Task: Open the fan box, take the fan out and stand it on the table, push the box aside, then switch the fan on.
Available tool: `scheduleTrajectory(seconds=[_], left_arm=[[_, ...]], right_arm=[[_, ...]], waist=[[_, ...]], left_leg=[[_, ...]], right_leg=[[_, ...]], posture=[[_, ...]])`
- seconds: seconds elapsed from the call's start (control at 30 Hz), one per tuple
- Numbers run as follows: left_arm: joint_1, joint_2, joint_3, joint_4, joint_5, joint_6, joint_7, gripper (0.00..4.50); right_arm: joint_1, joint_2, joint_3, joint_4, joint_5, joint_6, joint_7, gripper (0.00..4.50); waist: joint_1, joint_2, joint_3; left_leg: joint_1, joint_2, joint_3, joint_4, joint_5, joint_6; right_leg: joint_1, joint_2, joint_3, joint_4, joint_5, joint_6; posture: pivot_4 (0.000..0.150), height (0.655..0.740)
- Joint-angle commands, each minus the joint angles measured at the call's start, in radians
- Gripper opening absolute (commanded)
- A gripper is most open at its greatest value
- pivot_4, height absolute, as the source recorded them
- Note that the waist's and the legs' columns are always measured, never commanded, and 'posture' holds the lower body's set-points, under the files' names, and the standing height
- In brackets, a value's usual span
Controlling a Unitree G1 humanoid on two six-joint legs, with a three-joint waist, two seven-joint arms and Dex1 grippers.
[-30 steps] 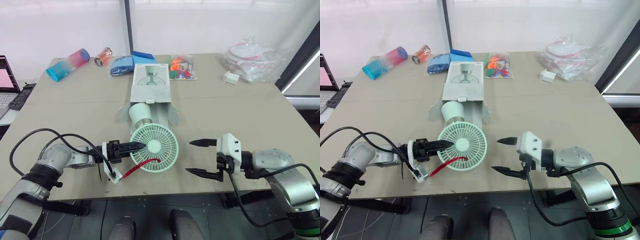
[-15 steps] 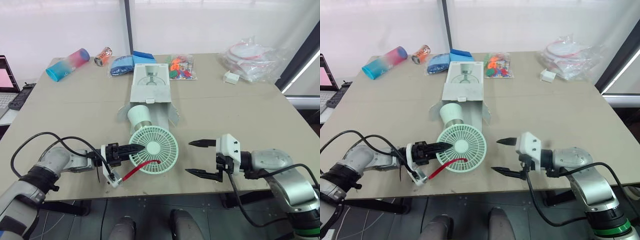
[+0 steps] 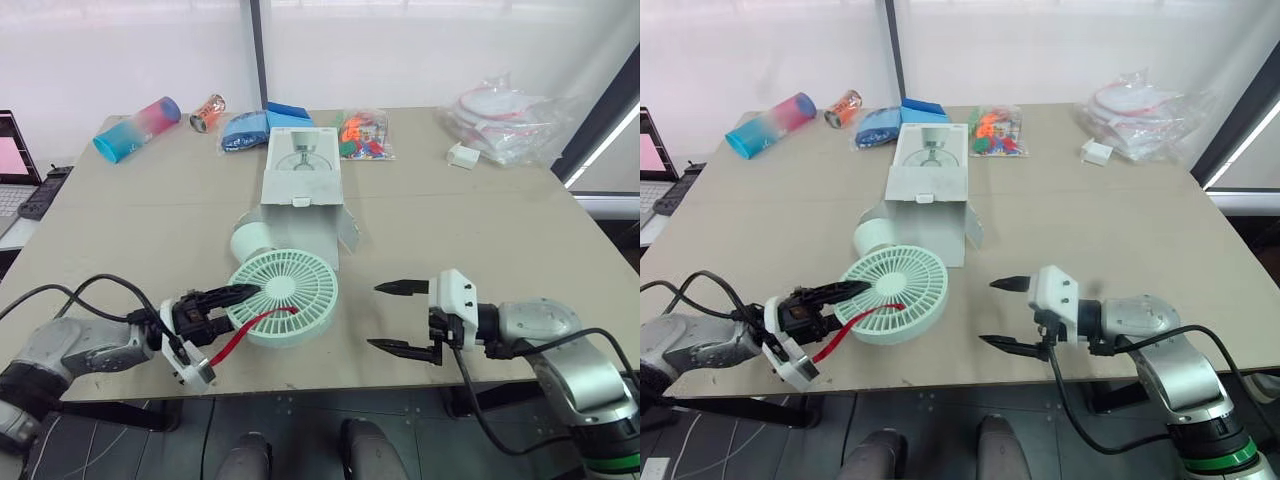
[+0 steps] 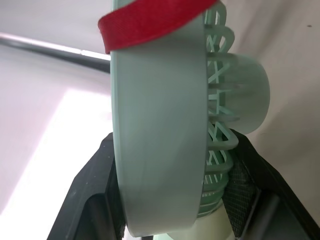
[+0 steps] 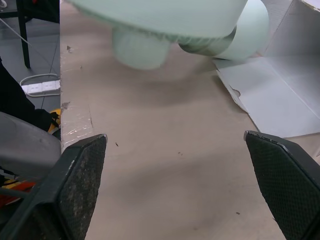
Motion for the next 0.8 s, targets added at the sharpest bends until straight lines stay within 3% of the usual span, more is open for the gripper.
scheduleTrajectory(seconds=[0.03,0.27,0.53,0.8], left_arm=[[0.042,0.04,0.053,-0.11,-0.224,0.035,-0.113,1.94],[0.225,0.059,0.165,-0.344,-0.581,0.287,-0.298,1.94],[0.415,-0.02,0.389,-0.61,-0.737,0.576,-0.381,1.94],[0.479,-0.16,0.601,-0.711,-0.756,0.8,-0.425,1.94]], right_arm=[[-0.024,0.008,0.002,0.007,-0.003,-0.024,0.005,4.5],[-0.068,0.027,0.03,0.048,-0.013,-0.045,0.026,4.5],[-0.141,0.045,0.056,0.116,-0.015,-0.069,0.067,4.5],[-0.243,0.109,0.088,0.191,-0.025,-0.095,0.08,4.5]], waist=[[0.0,0.0,0.0],[-0.003,0.0,0.0],[-0.002,0.001,0.001],[-0.002,0.001,0.001]], left_leg=[[0.0,0.0,0.0,0.0,0.0,0.0],[0.0,0.0,0.001,0.0,0.0,0.001],[0.001,0.001,0.002,0.0,-0.001,0.002],[0.001,0.001,0.002,0.0,-0.001,0.002]], right_leg=[[0.0,0.0,0.0,0.0,0.0,0.0],[0.0,0.0,0.0,0.0,0.0,0.0],[0.0,0.0,0.001,0.0,0.0,-0.001],[0.0,0.001,0.001,0.0,0.0,-0.001]], posture=[[0.15,0.74],[0.15,0.74],[0.15,0.74],[0.15,0.74]])
